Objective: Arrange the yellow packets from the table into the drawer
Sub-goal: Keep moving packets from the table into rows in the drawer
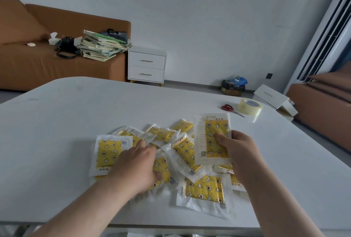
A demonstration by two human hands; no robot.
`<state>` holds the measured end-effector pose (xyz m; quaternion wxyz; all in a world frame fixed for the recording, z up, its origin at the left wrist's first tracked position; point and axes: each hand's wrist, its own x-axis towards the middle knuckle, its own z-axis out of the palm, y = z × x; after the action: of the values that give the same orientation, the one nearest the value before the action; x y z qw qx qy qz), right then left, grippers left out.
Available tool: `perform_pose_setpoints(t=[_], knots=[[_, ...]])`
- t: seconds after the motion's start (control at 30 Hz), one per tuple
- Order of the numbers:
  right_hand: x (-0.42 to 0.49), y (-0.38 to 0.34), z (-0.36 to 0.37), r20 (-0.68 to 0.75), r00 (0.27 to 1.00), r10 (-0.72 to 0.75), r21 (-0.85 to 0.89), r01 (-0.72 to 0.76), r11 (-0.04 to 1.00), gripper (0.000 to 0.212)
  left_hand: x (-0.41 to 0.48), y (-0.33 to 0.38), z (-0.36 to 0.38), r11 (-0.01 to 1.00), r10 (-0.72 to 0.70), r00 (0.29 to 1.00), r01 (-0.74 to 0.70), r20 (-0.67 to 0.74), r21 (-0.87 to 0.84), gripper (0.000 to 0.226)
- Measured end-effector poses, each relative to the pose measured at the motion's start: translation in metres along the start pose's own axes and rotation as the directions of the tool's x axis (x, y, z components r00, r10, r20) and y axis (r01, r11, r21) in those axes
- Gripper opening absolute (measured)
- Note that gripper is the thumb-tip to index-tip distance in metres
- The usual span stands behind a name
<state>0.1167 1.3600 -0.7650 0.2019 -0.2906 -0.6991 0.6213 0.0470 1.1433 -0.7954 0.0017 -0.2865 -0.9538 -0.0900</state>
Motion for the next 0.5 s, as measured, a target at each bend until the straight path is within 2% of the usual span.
perform_pose_setpoints(t=[0.27, 0.43, 0.5], knots=[[0.004, 0.000, 0.000, 0.021, 1.000, -0.023, -0.090, 0.024, 0.996, 0.004, 0.005, -0.007, -0.001, 0.976, -0.091, 0.996, 0.090, 0.001, -0.198, 0.042], [0.000, 0.002, 0.014, 0.081, 0.996, -0.048, -0.255, 0.067, 0.965, 0.003, 0.008, -0.025, -0.011, 0.912, -0.196, 0.981, 0.181, -0.002, -0.369, 0.037], [-0.002, 0.005, 0.023, 0.101, 0.993, -0.053, -0.331, 0.084, 0.940, 0.012, 0.010, -0.032, -0.017, 0.871, -0.221, 0.975, 0.194, -0.007, -0.451, 0.031]])
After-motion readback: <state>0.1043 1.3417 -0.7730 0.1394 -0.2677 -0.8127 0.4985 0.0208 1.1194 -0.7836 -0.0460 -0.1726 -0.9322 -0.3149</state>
